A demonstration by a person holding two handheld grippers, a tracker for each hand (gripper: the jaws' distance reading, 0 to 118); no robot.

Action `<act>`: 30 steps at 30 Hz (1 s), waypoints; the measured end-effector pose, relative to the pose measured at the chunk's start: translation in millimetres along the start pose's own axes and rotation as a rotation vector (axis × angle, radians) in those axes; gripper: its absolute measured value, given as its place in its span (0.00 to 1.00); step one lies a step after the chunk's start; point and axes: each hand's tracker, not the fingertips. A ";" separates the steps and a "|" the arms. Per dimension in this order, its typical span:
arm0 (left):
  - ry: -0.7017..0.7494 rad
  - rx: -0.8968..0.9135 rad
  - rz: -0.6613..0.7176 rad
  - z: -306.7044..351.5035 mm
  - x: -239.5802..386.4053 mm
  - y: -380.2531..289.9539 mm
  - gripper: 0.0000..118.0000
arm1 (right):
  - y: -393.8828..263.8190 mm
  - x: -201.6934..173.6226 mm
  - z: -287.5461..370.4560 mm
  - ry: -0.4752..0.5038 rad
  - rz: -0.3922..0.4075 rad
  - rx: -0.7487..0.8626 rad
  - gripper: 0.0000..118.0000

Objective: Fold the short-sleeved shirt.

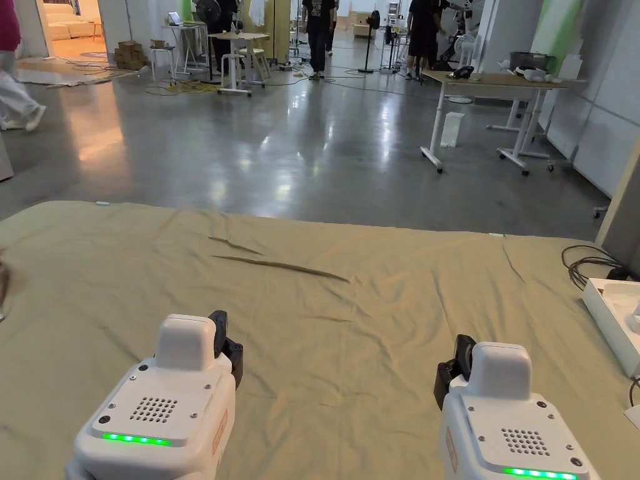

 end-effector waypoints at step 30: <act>0.053 0.019 0.052 -3.3 -19.0 -0.5 0.69 | -6.2 0.3 -7.9 0.021 -0.044 -0.023 1.00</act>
